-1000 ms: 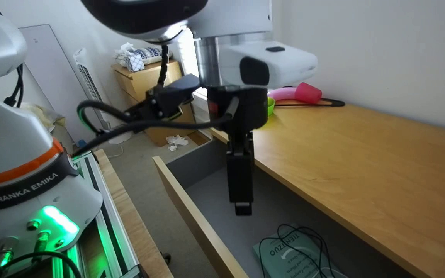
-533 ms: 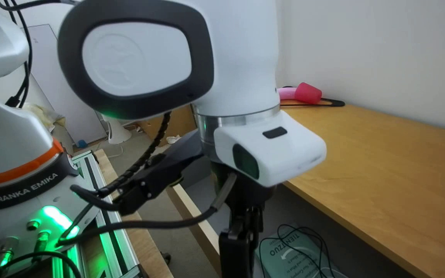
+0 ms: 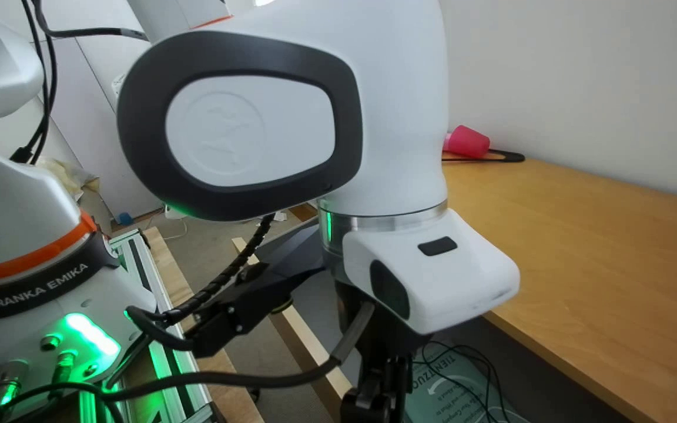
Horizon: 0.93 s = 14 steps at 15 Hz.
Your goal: Close the opened cabinet top drawer
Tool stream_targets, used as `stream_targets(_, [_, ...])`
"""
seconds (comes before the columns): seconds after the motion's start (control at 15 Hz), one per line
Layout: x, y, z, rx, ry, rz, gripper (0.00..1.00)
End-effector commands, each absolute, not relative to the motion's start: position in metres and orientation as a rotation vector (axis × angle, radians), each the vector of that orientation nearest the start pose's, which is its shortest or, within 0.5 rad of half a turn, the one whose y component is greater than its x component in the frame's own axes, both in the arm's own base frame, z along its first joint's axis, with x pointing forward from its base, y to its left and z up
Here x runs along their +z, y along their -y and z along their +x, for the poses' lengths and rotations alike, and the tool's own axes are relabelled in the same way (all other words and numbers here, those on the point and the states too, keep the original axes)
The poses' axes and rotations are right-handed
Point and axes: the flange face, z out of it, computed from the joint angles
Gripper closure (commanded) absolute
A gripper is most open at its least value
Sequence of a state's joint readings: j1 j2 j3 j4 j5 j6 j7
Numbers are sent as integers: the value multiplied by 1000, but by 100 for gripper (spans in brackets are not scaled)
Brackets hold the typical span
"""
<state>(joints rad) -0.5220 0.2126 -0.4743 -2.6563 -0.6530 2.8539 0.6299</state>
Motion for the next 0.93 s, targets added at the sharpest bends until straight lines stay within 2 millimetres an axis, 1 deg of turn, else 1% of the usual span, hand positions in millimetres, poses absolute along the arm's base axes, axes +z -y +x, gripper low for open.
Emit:
stream_targets(0.0, [173,332,240,122,-1614,-3001,0])
stream_targets(0.13, [160,334,238,205,-1691,-2968,0])
stream_targets(0.27, [143,333,229,331,-1722,-2955,0])
stream_targets(0.4, [131,336,222,395,-1764,-2938,1])
stream_targets(0.47, [124,338,220,414,-1793,-2921,25])
stream_targets(0.53, [118,340,217,447,-1817,-2900,26])
stream_targets(0.6, [111,342,214,471,-1847,-2881,29])
stream_targets(0.67, [104,345,211,495,-1869,-2864,36])
stream_targets(0.73, [96,348,208,508,-1893,-2844,47])
stream_targets(0.87, [84,354,205,512,-1937,-2806,60])
